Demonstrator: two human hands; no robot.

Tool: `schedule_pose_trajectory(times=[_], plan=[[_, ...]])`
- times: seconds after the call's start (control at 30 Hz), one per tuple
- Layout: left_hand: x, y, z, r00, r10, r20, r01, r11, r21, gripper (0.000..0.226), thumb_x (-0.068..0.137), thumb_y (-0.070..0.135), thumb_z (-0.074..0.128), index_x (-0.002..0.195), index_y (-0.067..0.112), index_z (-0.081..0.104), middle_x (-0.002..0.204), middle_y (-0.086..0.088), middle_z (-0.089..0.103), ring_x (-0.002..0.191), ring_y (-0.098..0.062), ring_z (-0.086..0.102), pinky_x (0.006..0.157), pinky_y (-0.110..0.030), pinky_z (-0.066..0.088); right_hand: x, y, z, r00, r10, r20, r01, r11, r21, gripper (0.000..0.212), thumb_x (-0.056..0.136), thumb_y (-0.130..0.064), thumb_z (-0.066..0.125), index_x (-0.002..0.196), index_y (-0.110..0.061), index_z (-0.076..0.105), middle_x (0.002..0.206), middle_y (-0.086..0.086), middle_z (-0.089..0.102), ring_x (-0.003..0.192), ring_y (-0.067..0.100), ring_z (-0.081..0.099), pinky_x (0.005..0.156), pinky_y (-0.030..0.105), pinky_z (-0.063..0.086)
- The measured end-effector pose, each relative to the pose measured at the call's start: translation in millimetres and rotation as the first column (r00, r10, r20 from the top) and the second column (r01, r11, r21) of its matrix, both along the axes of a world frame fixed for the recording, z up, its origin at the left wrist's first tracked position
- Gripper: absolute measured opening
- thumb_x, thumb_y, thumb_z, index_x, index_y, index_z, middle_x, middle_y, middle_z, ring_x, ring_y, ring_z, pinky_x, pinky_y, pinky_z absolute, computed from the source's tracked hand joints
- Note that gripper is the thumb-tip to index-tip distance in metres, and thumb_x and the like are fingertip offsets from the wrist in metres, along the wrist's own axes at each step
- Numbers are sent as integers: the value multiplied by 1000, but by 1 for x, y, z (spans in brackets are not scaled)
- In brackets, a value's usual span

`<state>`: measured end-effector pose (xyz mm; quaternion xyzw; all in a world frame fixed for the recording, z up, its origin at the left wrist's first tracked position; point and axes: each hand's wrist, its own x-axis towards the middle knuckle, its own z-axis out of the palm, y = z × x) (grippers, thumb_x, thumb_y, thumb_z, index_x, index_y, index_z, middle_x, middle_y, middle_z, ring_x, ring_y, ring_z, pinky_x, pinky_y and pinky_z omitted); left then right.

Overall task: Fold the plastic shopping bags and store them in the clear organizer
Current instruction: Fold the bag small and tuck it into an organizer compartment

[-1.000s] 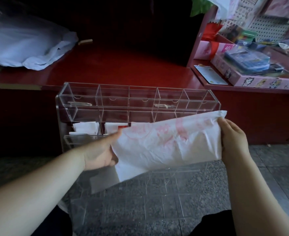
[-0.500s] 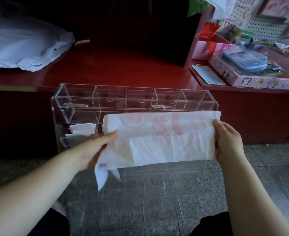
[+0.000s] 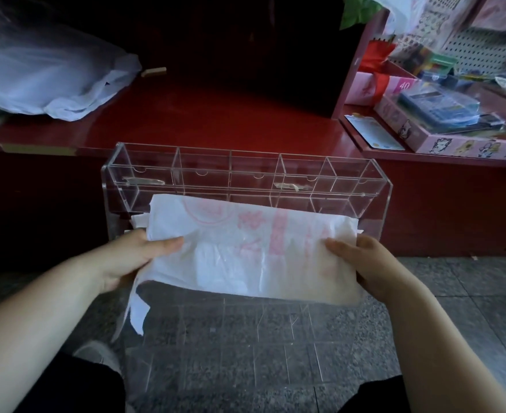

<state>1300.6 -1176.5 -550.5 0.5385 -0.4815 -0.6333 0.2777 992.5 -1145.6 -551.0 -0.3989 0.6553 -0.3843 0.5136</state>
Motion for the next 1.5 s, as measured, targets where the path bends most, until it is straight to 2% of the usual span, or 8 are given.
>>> schedule_pose_trajectory(times=[0.13,0.37,0.6,0.93,1.13,1.27,1.4,1.5], plan=[[1,-9,0,996,69,62,-61,990,-127,7,76,14,70,75,17,64,60,12,68,50,4,62,46,-6,46,-2,-1,3,998,-55,6,55,998,-21,10,88,-13,57,84,-6,63,76,6,71,67,19,68,61,30,57],[3,-10,-7,976,17,218,32,975,-218,18,82,4,63,79,21,62,60,15,68,69,-7,64,57,-9,49,-3,0,7,983,-139,116,145,989,-41,17,90,-15,53,83,-4,62,54,0,68,46,11,64,40,17,47],[3,-14,1,989,103,106,-83,981,-177,11,84,6,58,77,14,61,52,15,66,48,2,62,46,-8,47,-3,5,13,970,110,218,-118,993,25,11,88,1,46,85,-1,57,63,2,67,47,10,59,37,19,44],[10,-15,9,982,182,45,-174,975,-141,15,87,7,53,75,7,61,51,5,67,45,-4,62,43,-11,48,0,3,12,974,27,226,-19,999,-38,28,97,-11,36,77,1,51,37,3,49,30,10,44,30,16,30],[7,-15,13,944,292,-154,-300,953,-34,31,90,7,49,62,11,62,42,0,59,32,-7,52,35,-11,41,0,0,6,855,-95,509,173,979,-108,25,95,-7,35,75,-6,50,38,0,46,27,7,40,30,12,28],[8,-13,20,884,247,-397,-271,963,-4,38,25,33,93,41,15,65,37,0,49,29,-4,42,34,-12,36,6,0,9,755,-66,652,211,966,-148,20,38,-17,80,47,-13,63,41,-2,49,29,5,41,31,10,31],[7,-14,16,877,289,-383,-318,948,-15,52,89,8,48,40,13,67,37,-1,51,30,-5,47,36,-14,43,4,1,8,747,-34,664,197,965,-172,53,0,-26,86,43,-5,64,42,4,53,31,8,46,35,11,37],[7,-11,19,868,328,-372,-362,932,-25,54,83,27,54,34,9,62,41,-6,58,37,-13,57,38,-17,47,2,0,9,751,-24,660,185,967,-176,57,3,-36,84,48,-4,67,45,8,58,33,15,50,38,15,41]])
